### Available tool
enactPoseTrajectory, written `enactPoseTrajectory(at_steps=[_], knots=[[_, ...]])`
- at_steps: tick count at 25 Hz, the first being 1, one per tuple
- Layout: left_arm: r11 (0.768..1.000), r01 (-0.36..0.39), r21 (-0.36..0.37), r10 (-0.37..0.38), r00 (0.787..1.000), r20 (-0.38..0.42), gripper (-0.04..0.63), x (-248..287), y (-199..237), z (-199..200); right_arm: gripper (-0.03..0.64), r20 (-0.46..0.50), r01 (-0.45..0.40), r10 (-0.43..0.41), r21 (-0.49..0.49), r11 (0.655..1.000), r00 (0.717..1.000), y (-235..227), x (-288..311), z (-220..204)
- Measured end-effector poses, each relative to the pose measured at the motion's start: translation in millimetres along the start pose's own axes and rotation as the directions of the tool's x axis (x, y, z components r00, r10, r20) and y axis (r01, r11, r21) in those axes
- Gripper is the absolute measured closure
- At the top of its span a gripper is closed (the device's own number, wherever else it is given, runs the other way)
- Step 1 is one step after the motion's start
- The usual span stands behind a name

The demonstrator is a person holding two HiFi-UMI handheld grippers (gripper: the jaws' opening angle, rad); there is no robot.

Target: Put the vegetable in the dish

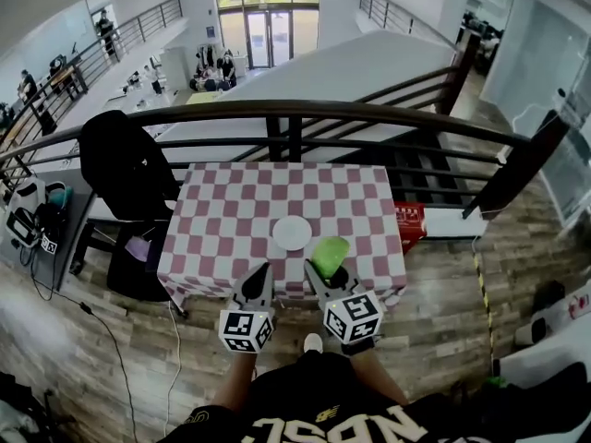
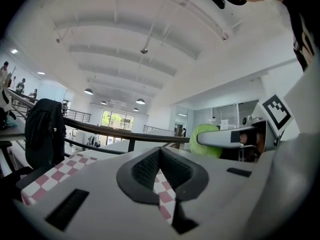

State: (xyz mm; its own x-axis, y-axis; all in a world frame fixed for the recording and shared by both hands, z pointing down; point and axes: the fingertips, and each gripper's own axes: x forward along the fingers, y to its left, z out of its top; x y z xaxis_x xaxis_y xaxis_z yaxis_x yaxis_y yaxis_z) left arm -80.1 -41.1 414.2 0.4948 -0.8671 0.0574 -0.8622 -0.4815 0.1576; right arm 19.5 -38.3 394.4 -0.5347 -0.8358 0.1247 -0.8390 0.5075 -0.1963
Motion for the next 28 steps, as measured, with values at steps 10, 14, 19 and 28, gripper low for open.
enactPoseTrajectory(at_steps=[10, 14, 19, 28], knots=[[0.999, -0.019, 0.025, 0.021, 0.998, -0.057, 0.576, 52, -8, -26, 0.485, -0.023, -0.064, 0.067, 0.122, 0.99, 0.997, -61, 38, -19], [0.999, -0.051, -0.007, 0.05, 0.995, -0.086, 0.576, 60, 2, -40, 0.485, -0.062, -0.118, 0.127, 0.128, 0.985, 0.99, -61, 51, -32], [0.999, -0.04, -0.032, 0.036, 0.991, -0.128, 0.575, 73, 17, -62, 0.485, -0.111, -0.135, 0.155, 0.167, 0.977, 0.982, -64, 75, -55], [0.994, 0.037, -0.1, -0.053, 0.986, -0.161, 0.575, 114, 53, -83, 0.485, -0.169, -0.145, 0.198, 0.285, 0.948, 0.965, -93, 114, -79]])
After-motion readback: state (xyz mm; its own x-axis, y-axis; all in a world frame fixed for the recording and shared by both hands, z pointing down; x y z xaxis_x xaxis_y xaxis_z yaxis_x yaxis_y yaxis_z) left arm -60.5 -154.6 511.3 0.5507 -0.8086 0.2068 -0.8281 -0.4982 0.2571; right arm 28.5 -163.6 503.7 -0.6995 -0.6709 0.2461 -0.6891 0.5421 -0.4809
